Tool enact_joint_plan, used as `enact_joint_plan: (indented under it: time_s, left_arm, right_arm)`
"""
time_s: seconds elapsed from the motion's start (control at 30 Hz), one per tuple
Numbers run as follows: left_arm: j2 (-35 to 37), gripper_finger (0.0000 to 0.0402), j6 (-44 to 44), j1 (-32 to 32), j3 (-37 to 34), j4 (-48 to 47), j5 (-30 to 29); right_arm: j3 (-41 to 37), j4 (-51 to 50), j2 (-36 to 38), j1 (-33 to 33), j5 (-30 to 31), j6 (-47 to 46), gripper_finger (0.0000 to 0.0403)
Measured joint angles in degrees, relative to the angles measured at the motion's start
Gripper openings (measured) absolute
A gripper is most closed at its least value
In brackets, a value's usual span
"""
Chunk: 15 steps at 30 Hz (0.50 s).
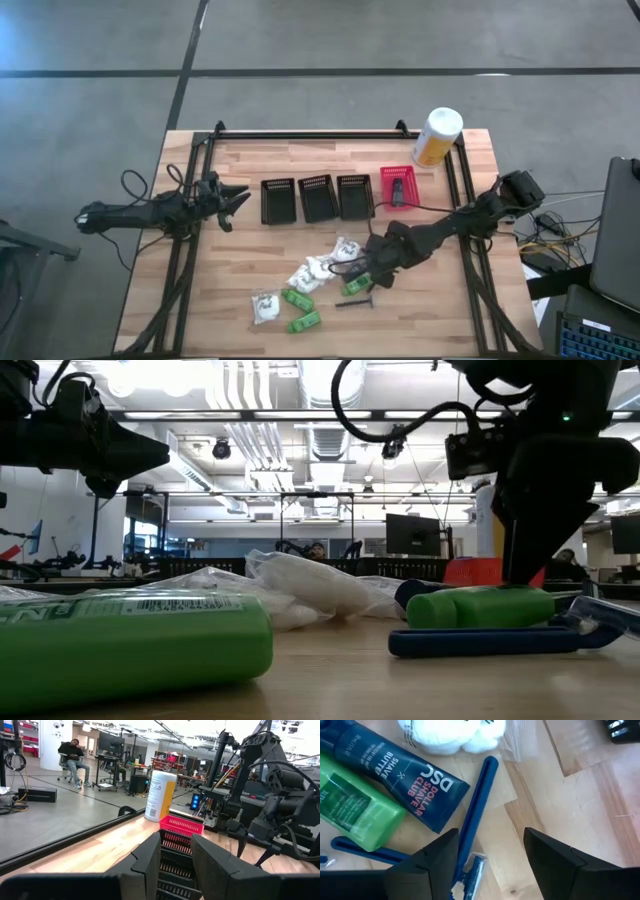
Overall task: Pick & Place Travel size toiletries
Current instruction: Put the top right blue razor into the middle black bin
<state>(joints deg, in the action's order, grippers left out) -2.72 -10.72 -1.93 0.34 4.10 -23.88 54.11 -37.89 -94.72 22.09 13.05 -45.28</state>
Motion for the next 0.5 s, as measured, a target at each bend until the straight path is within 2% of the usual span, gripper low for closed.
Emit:
enact_joint_plan:
  time_s: [0.27, 0.5]
  left_arm:
    - [0.00, 0.0115, 0.02, 0.00, 0.00, 0.00, 0.01]
    - [0.00, 0.0115, 0.01, 0.01, 0.00, -0.01, 0.02]
  right_arm:
    - [-0.02, 0.89, -0.11, 0.02, -0.50, -0.59, 0.0211]
    - [-1.11, 3.75, -0.11, 0.02, -1.47, -0.81, 0.0229]
